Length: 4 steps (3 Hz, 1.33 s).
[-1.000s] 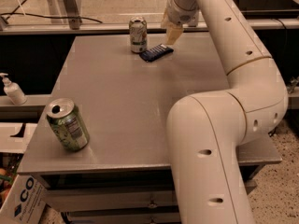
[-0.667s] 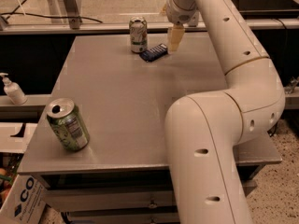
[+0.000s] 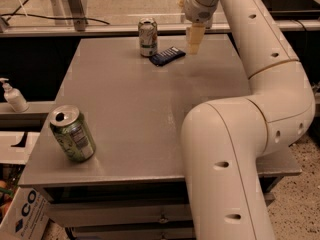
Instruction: Move rxbar blueberry near 7up can
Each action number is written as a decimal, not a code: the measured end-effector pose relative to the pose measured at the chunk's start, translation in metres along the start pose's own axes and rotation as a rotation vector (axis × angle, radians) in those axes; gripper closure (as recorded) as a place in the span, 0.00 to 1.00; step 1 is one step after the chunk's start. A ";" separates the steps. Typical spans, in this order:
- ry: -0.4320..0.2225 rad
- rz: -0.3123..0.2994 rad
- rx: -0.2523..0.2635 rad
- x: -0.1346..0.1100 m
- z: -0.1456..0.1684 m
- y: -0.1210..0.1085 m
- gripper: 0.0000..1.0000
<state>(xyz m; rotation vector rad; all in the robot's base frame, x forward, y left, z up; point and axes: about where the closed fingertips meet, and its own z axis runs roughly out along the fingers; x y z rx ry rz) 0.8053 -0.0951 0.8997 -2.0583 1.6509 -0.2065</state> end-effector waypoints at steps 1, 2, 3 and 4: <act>-0.013 0.002 -0.020 0.008 -0.025 0.016 0.00; -0.030 0.009 -0.049 0.018 -0.044 0.037 0.00; -0.073 0.021 -0.118 0.025 -0.043 0.075 0.00; -0.074 0.022 -0.114 0.025 -0.041 0.074 0.00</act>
Offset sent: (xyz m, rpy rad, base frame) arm -0.1195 -0.0583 0.0086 0.0191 0.1139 0.0215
